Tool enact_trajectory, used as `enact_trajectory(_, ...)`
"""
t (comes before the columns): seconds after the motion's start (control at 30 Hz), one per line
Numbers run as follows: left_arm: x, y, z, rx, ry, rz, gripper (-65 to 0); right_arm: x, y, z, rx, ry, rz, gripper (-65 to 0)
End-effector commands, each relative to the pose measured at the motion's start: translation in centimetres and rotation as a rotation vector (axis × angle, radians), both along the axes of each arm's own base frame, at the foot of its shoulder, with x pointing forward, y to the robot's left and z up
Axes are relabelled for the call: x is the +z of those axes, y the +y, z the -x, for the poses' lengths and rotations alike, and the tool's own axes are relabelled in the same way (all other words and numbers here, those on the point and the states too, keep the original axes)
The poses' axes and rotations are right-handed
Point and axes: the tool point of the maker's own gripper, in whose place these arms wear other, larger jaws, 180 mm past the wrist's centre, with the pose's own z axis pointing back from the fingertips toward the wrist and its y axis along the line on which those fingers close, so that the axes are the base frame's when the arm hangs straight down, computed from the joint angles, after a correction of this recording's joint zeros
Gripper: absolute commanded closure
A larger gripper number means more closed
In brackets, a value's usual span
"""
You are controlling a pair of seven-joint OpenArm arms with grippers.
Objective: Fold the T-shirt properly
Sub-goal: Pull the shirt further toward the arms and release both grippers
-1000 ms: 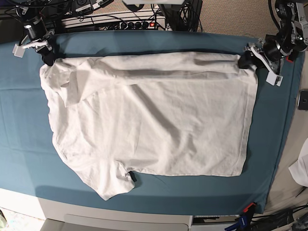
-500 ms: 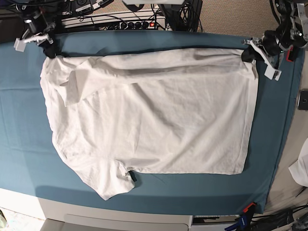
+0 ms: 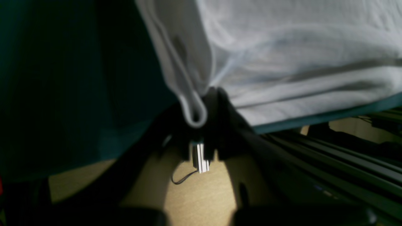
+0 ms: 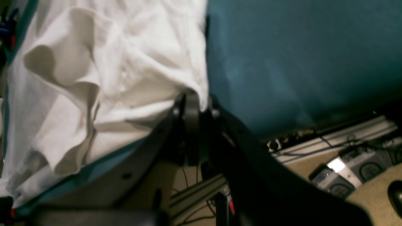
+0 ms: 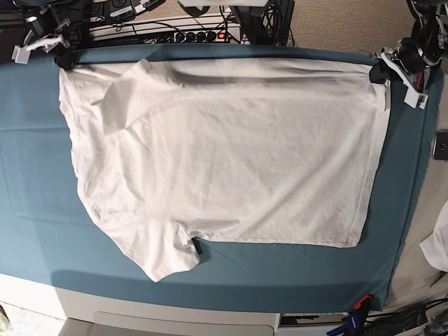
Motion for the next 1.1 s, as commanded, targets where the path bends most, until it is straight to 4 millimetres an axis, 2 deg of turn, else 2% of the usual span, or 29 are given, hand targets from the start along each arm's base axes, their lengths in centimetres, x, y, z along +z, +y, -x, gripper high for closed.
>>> enact_trajectory(0.0,0.6,0.9,-0.3,0.000,-0.015,-0.033,0.0,1.4,-1.5,0.0,-0.016,-0.024,0.043,0.0)
enact_trajectory(0.17,0.5,0.9,-0.1,-0.003,-0.004,-0.034,0.0,1.2,-1.6,1.3,-0.020,0.005,0.044,0.0)
enact_trajectory(0.47,-0.1,0.9,1.5,-0.009,0.045,-0.034,0.0,1.2,-1.6,2.0,-0.021,0.020,0.031,0.0)
enact_trajectory(0.73,0.1,0.7,1.1,-0.032,0.014,-0.040,-0.1,1.3,-1.8,2.2,-0.030,0.016,0.041,0.0)
enact_trajectory(0.8,0.1,0.4,1.2,-0.071,0.001,-0.044,-14.8,1.2,-1.9,2.3,-0.032,0.020,0.049,0.0)
enact_trajectory(0.83,0.2,0.4,1.2,-0.076,-0.001,-0.044,-22.1,1.2,-1.9,2.3,-0.032,0.021,0.051,-4.6)
enact_trajectory(0.87,0.1,0.4,1.2,-0.075,0.001,-0.046,-27.5,1.2,-2.0,2.3,-0.034,0.017,0.052,-12.0)
enact_trajectory(0.93,-0.2,0.9,1.4,-0.077,0.015,-0.081,-30.7,1.5,-2.3,2.0,-0.045,-0.002,0.065,-21.8)
enact_trajectory(1.07,-0.8,2.2,1.9,-0.087,0.049,-0.162,-30.5,1.8,-3.4,2.0,-0.067,-0.006,0.127,-22.4)
